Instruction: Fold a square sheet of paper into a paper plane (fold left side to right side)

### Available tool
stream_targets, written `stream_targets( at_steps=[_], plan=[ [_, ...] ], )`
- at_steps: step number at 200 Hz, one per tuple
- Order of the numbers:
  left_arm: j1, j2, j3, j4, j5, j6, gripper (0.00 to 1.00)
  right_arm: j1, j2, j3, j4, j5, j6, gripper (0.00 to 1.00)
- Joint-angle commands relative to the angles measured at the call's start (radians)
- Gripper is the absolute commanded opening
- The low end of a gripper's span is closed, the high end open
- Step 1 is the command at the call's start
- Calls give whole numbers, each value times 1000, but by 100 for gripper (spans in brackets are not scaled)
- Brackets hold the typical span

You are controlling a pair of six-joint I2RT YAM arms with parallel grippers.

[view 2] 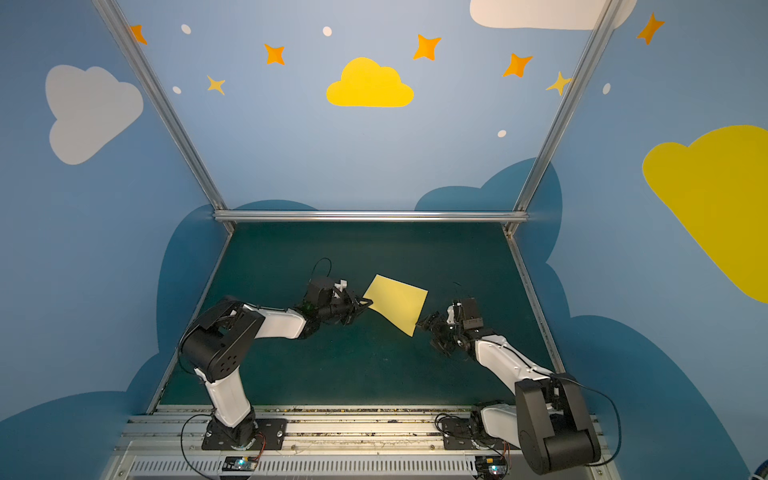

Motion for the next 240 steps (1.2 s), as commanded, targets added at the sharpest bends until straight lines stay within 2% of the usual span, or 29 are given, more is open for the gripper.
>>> stream_targets(
  at_steps=[1, 68, 113, 163, 198, 240],
  plan=[
    [6, -22, -38, 109, -39, -141, 4, 30, 26, -18, 157, -25, 81, 80],
    [6, -63, -110, 182, -19, -222, 4, 80, 200, 4, 419, -32, 212, 83],
    [9, -125, -171, 178, -23, -230, 4, 104, 334, 44, 541, -40, 265, 83],
    [14, -159, -213, 183, -5, -245, 4, 105, 401, 51, 615, -28, 287, 82],
    [21, -172, -251, 194, 21, -250, 4, 97, 465, 86, 653, -52, 285, 75],
    [55, -231, -313, 147, 42, -227, 4, 82, 528, 110, 672, -80, 272, 58]
  ],
)
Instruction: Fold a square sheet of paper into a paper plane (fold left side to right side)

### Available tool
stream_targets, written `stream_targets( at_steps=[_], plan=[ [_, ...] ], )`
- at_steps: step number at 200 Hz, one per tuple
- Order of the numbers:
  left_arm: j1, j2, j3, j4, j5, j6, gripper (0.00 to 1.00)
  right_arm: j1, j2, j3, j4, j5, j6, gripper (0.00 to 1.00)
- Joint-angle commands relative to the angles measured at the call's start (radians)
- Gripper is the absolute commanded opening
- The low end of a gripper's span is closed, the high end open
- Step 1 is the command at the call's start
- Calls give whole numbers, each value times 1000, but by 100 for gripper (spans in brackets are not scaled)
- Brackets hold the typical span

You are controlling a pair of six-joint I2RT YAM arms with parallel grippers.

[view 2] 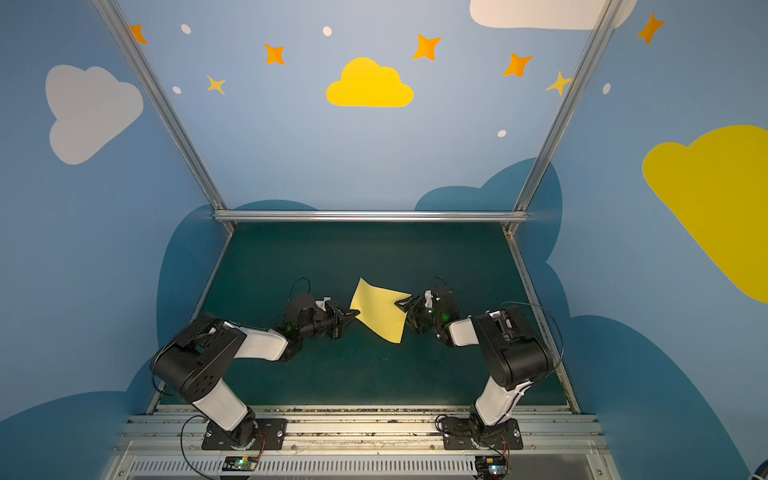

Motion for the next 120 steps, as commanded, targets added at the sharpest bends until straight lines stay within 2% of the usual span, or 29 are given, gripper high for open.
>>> stream_targets(
  at_steps=[1, 66, 104, 120],
  plan=[
    [22, -49, -23, -24, 27, 22, 4, -11, 43, 18, -3, -8, -7, 58],
    [66, -209, -25, -308, 42, 133, 4, -26, 120, 80, -22, -41, -37, 39],
    [72, -209, -40, -314, 58, 150, 4, -16, 167, 139, -20, -60, -32, 26],
    [72, -202, -50, -298, 56, 145, 4, -9, 178, 155, -28, -61, -36, 24]
  ],
)
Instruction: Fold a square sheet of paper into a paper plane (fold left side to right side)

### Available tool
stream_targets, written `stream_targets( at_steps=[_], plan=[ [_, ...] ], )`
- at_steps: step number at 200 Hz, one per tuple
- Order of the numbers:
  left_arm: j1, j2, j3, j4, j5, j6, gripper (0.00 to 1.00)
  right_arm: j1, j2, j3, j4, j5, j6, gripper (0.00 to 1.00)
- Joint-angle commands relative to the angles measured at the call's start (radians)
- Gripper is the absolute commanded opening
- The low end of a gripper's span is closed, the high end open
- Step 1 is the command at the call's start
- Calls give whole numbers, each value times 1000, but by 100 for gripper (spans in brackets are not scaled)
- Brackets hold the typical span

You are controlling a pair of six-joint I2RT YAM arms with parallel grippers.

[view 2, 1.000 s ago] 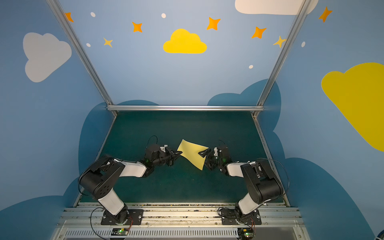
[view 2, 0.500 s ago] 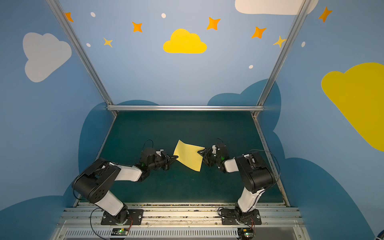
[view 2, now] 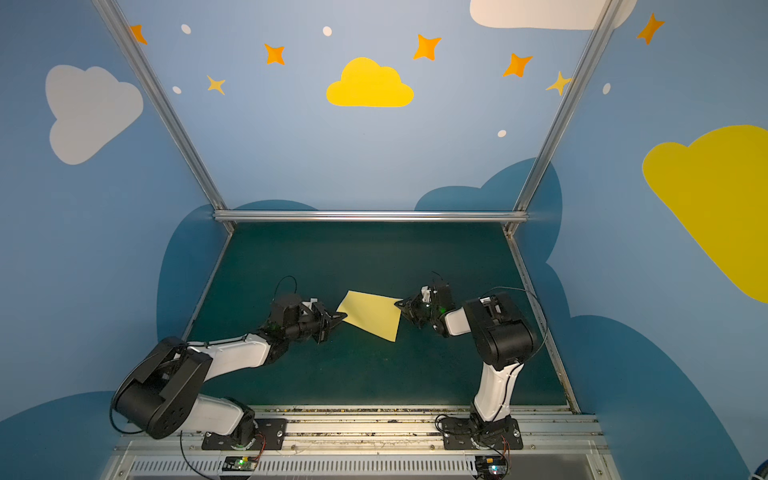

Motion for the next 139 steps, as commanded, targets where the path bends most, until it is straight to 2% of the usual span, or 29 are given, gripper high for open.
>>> stream_targets(
  at_steps=[1, 41, 52, 69, 81, 118, 139],
  plan=[
    [6, 7, -20, -15, 16, 28, 4, 10, 24, 30, -37, -3, -10, 24],
    [7, 11, -28, -8, 13, 35, 4, 19, 60, 47, -33, -5, -8, 18],
    [9, 11, -30, -8, 14, 36, 4, 20, 66, 48, -27, -4, -7, 14],
    [10, 10, -28, -11, 20, 57, 4, 19, 68, 61, -32, -10, -12, 0],
    [15, 7, -26, -17, 27, 80, 4, 18, 61, 84, -60, -20, -29, 0],
    [36, -50, -14, -93, 38, 202, 27, 12, -24, 227, -297, -31, -164, 0],
    [52, -100, 18, -202, 37, 313, 46, 12, -69, 321, -447, -32, -250, 0]
  ],
)
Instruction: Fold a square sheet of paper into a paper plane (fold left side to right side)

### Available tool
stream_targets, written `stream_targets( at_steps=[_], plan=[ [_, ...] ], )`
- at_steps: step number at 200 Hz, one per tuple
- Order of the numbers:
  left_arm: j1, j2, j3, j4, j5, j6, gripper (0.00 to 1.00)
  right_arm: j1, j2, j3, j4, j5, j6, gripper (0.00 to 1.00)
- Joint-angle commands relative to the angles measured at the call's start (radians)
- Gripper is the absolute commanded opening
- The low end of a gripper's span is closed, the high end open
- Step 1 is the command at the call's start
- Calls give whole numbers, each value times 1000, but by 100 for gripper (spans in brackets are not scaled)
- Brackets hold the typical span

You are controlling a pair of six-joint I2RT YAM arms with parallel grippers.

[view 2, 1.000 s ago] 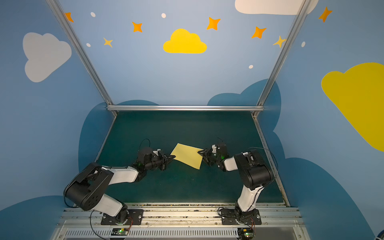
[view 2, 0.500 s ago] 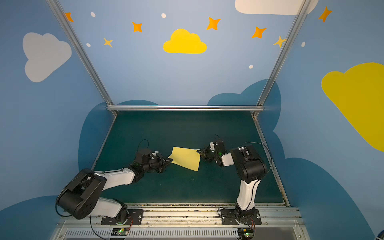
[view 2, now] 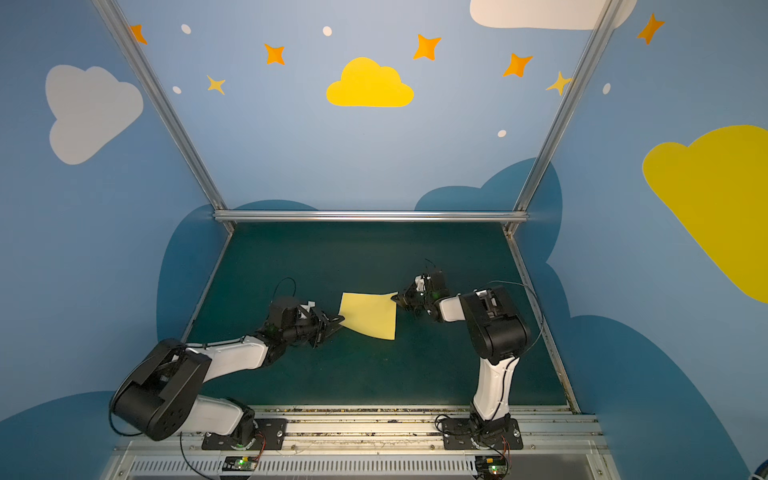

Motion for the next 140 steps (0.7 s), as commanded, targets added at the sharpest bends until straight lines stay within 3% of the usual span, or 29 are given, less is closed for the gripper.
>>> stream_targets(
  at_steps=[1, 24, 51, 140],
  plan=[
    [18, -63, 41, -126, 12, 164, 47, -1, -84, 104, -203, -12, -135, 0],
    [43, -113, 62, -217, 7, 260, 64, -1, -108, 179, -304, -25, -197, 0],
    [79, -147, 77, -274, 2, 336, 74, -1, -123, 231, -362, -33, -227, 0],
    [155, -22, 172, -187, -27, 464, 81, 26, -227, 368, -456, -107, -244, 0]
  ],
)
